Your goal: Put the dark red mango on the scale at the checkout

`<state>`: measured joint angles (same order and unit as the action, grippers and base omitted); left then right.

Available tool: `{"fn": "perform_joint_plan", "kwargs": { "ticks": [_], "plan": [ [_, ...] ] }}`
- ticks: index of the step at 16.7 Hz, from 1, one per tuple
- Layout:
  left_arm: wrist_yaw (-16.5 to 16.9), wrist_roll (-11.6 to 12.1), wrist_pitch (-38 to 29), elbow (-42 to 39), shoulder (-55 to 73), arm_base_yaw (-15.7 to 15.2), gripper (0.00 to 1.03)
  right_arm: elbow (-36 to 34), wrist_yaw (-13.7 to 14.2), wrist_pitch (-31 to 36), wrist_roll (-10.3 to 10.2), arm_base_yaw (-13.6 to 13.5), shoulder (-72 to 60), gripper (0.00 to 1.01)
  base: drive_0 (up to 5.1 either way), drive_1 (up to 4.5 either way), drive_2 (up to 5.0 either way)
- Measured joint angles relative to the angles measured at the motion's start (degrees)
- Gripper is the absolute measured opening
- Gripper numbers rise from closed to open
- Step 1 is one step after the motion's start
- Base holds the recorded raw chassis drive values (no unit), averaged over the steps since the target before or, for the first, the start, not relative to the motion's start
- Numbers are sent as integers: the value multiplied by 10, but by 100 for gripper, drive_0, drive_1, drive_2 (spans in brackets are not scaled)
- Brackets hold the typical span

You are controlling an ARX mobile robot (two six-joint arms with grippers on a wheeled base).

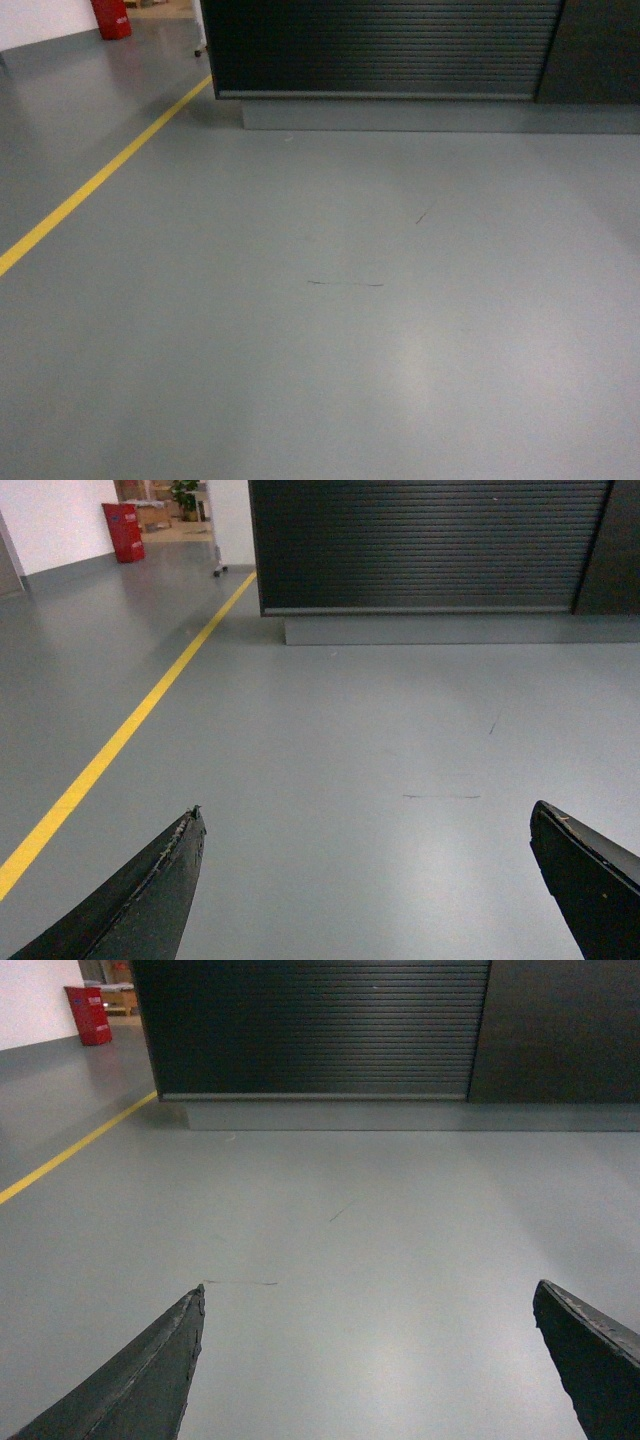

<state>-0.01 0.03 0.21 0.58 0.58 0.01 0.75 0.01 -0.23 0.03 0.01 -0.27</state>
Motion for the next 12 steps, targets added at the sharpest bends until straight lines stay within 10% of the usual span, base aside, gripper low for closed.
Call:
{"fn": "perform_joint_plan", "kwargs": {
  "ticks": [12],
  "plan": [
    [0, 0, 0, 0, 0, 0, 98, 0, 0, 0, 0, 0, 0, 98, 0, 0, 0]
  ]
}}
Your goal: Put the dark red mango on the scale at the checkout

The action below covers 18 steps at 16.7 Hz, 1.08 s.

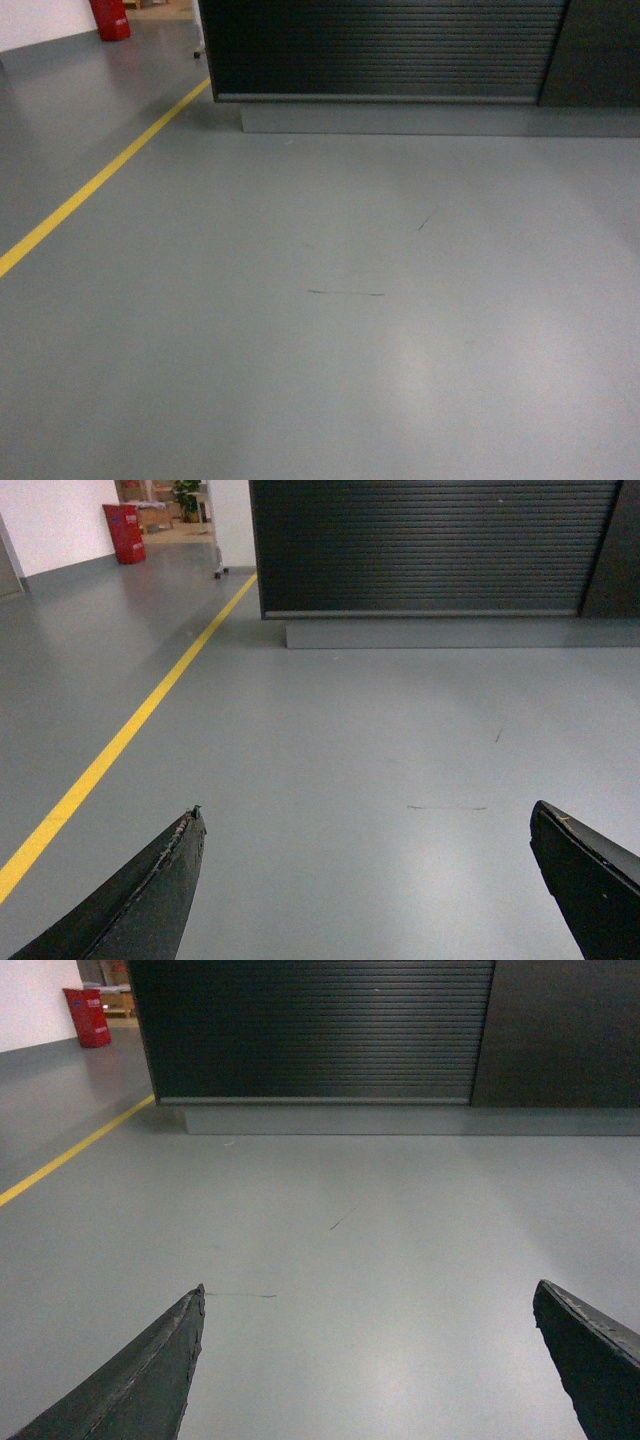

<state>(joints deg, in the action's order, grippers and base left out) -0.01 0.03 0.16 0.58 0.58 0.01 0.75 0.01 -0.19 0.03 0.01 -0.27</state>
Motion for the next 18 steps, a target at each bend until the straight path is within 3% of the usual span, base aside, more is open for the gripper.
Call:
{"fn": "perform_joint_plan", "kwargs": {
  "ticks": [15, 18],
  "plan": [
    [0, 0, 0, 0, 0, 0, 98, 0, 0, 0, 0, 0, 0, 98, 0, 0, 0],
    [0, 0, 0, 0, 0, 0, 98, 0, 0, -1, 0, 0, 0, 98, 0, 434, -433]
  ]
}}
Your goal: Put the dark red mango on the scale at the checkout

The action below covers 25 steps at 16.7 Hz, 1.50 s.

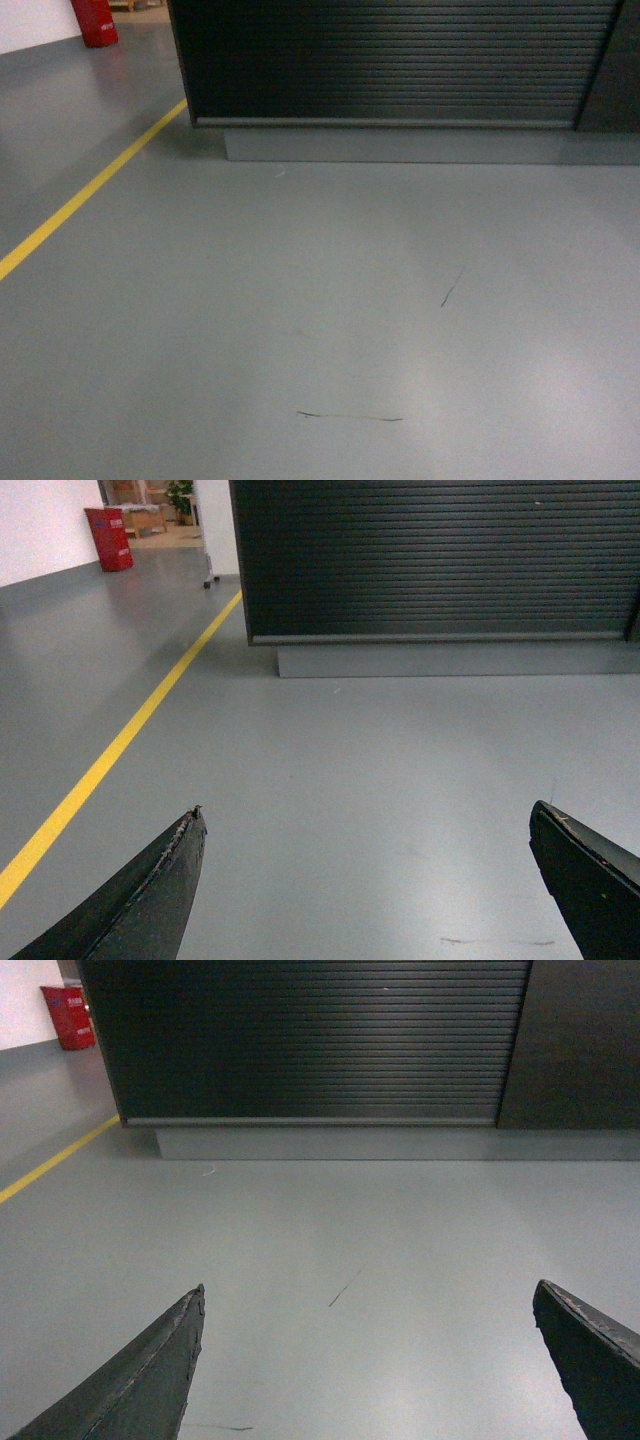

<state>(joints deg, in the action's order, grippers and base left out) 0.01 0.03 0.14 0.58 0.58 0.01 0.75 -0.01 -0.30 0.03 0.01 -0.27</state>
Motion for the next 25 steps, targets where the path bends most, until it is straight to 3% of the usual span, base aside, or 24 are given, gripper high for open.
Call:
{"fn": "perform_joint_plan", "kwargs": {
  "ticks": [25],
  "plan": [
    [0, 0, 1, 0, 0, 0, 98, 0, 0, 0, 0, 0, 0, 98, 0, 434, -433]
  ]
}}
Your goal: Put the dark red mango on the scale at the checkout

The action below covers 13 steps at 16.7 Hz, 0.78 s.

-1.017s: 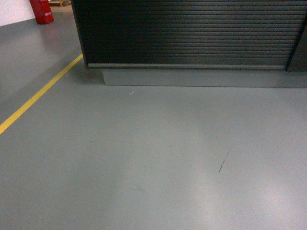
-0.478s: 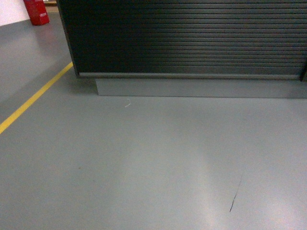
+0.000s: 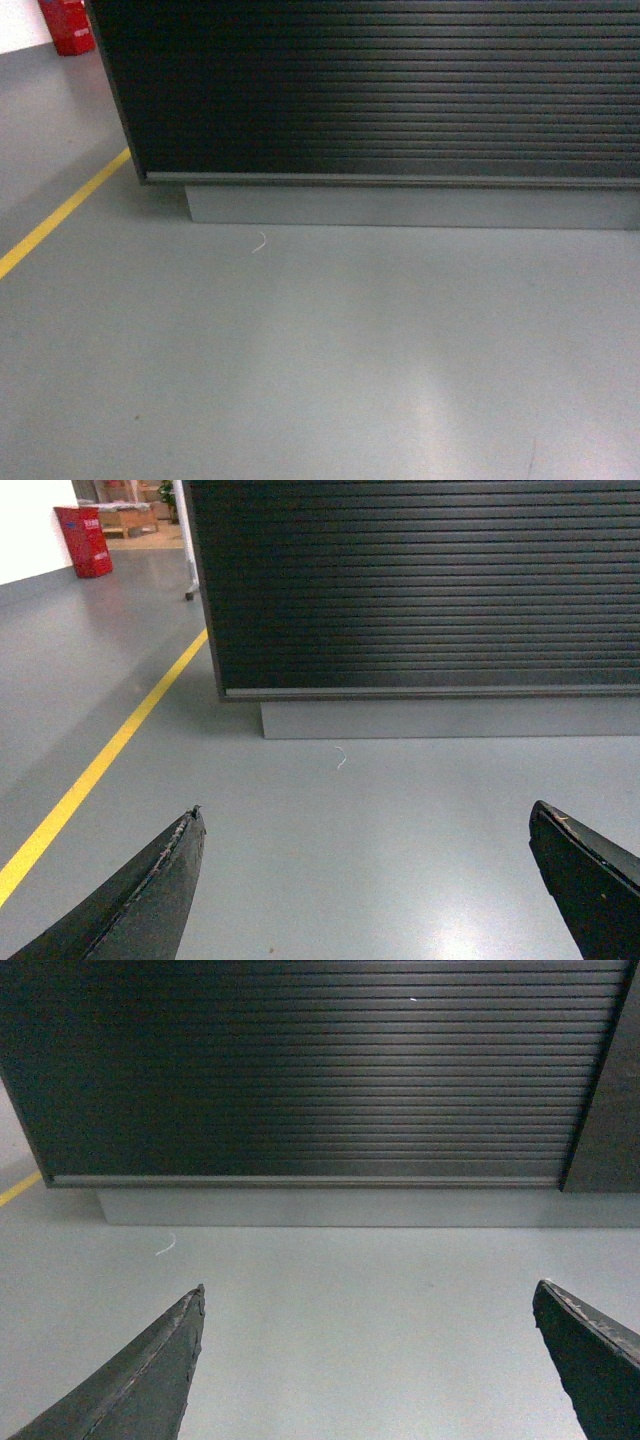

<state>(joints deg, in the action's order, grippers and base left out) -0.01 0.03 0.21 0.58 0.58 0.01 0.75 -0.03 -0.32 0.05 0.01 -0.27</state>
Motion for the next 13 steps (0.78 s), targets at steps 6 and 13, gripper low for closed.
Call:
{"fn": "perform_joint_plan", "kwargs": {
  "ticks": [6, 13],
  "plan": [
    [-1, 0, 1, 0, 0, 0, 98, 0, 0, 3, 0, 0, 0, 98, 0, 434, -433],
    [0, 0, 0, 0, 0, 0, 98, 0, 0, 1, 0, 0, 0, 98, 0, 434, -433]
  ]
}}
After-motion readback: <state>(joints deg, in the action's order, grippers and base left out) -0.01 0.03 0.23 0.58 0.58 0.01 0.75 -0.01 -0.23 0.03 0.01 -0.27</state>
